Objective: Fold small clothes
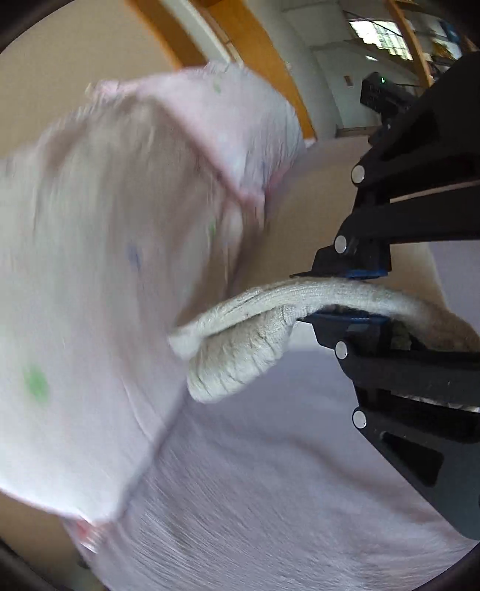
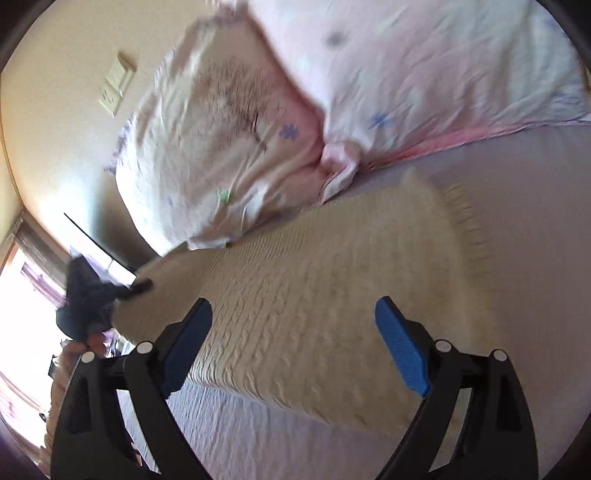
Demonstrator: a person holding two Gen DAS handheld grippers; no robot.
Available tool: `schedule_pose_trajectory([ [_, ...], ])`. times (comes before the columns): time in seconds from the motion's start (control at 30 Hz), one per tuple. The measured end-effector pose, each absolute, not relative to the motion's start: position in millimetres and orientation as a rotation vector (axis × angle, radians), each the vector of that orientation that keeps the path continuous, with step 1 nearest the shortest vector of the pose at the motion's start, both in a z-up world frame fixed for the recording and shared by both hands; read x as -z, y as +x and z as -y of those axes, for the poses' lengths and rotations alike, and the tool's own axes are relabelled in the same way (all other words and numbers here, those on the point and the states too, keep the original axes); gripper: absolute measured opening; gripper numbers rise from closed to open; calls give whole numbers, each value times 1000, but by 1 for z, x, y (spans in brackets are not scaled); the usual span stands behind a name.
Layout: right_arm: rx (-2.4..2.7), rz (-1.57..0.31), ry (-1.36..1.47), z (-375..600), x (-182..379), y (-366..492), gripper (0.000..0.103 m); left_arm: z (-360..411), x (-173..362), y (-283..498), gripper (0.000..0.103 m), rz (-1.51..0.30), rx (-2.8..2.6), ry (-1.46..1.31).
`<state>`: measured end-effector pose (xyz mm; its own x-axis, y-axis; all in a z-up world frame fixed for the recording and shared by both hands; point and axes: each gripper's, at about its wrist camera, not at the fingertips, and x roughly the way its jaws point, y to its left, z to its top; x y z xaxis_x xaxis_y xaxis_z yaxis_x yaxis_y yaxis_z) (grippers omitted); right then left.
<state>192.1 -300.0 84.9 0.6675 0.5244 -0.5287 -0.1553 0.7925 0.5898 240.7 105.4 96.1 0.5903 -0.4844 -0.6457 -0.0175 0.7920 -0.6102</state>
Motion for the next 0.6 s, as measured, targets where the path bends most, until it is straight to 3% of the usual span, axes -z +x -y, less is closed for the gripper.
schedule_pose_trajectory([
  [0.1, -373, -667, 582, 334, -95, 169, 90, -32, -133, 250, 13, -888, 369, -551],
  [0.2, -326, -594, 649, 371, -97, 140, 90, 68, -137, 264, 13, -900, 496, -499],
  [0.33, -266, -587, 727, 404, -85, 127, 90, 186, -81, 289, 16, -1075, 602, -498],
  [0.47, -233, -598, 721, 424, -85, 113, 90, 205, -57, 294, 16, -1170, 757, -671],
  [0.53, -236, -576, 690, 425, -91, 112, 90, 186, -80, 286, 33, -1061, 825, -699],
  [0.6, -258, -572, 678, 418, -95, 120, 90, 158, -107, 271, 92, -938, 836, -671],
])
